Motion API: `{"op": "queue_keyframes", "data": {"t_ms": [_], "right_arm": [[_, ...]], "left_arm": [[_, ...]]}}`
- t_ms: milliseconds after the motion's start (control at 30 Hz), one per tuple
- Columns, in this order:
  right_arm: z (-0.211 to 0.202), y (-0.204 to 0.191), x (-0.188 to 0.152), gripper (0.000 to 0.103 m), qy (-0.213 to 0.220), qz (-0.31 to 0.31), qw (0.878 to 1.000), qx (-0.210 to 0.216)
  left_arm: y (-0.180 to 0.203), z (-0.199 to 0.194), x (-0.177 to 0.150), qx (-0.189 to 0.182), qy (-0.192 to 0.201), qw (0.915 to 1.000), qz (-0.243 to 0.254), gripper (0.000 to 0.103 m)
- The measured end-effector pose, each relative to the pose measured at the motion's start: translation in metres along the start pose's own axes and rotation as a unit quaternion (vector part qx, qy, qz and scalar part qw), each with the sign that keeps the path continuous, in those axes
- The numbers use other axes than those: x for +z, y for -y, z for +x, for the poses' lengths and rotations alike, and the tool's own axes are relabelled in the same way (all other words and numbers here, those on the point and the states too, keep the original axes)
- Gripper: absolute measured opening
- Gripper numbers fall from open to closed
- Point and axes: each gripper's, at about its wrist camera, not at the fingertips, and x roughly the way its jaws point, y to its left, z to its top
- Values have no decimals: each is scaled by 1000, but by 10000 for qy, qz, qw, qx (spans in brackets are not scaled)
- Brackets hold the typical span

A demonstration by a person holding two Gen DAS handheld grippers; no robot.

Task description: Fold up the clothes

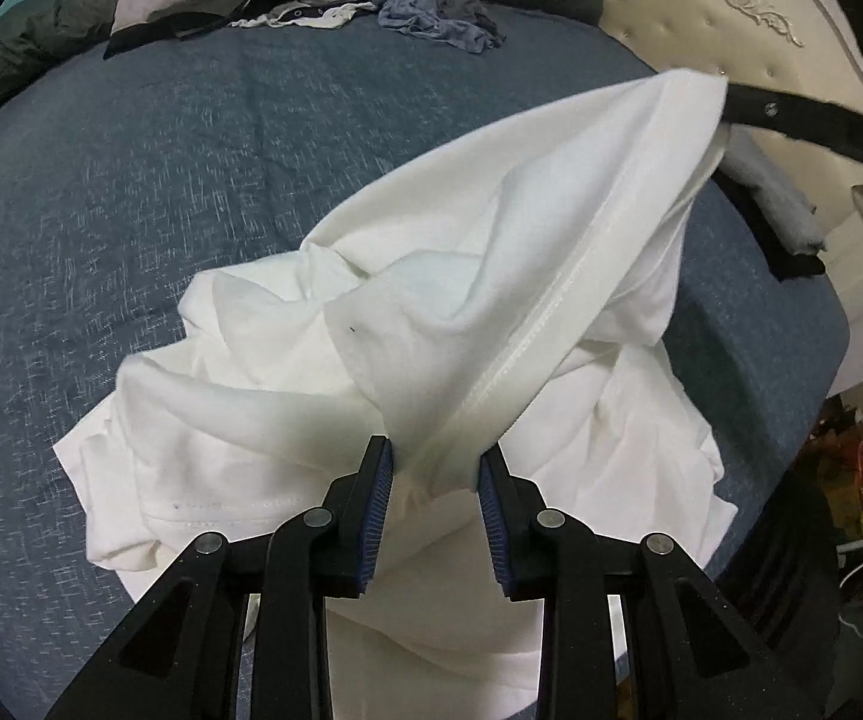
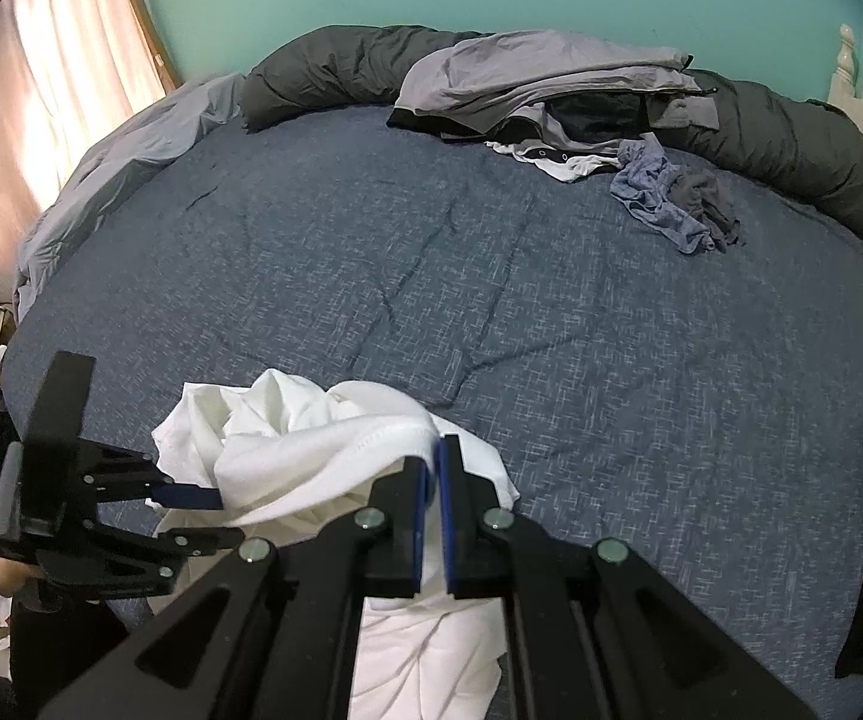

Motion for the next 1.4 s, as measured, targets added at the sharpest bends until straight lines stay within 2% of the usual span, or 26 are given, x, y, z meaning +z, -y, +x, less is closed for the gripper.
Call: {"op": "queue_keyframes", "data": {"t_ms": [233,333,367,567,767,900,1067,1267,1400], "right_arm": [[-5,-4,0,4,41,-64,10000,39],[-8,-4,1,4,95,-45,9999,78],[-9,-4,1,4,114,-47,9999,88],[-26,-9,8,4,317,-77,9993,158],[-60,-22,23,4,652,-216,9974,210],[-101,-32,46,4,1028,-311,9940,196],[-170,-50,83,4,1588,-559,9857,79],[-284,-78,127,3,2387,-877,9669,-186],[-361,-99,144,3,2886,-1078,9508,-341]], "left_arm": [[-3,3,-4,211,91,9997,11,30],[-7,-9,-3,323,232,9992,24,14],[-7,-13,-2,347,265,9990,27,12],[-12,-58,9,580,689,9957,199,2],[-12,-132,30,1001,1248,9861,451,2],[-7,-194,51,1342,1665,9750,601,2],[13,-283,80,1689,2277,9560,753,2],[50,-408,107,2032,3114,9236,936,2],[83,-491,110,2186,3657,8991,1000,2]]}}
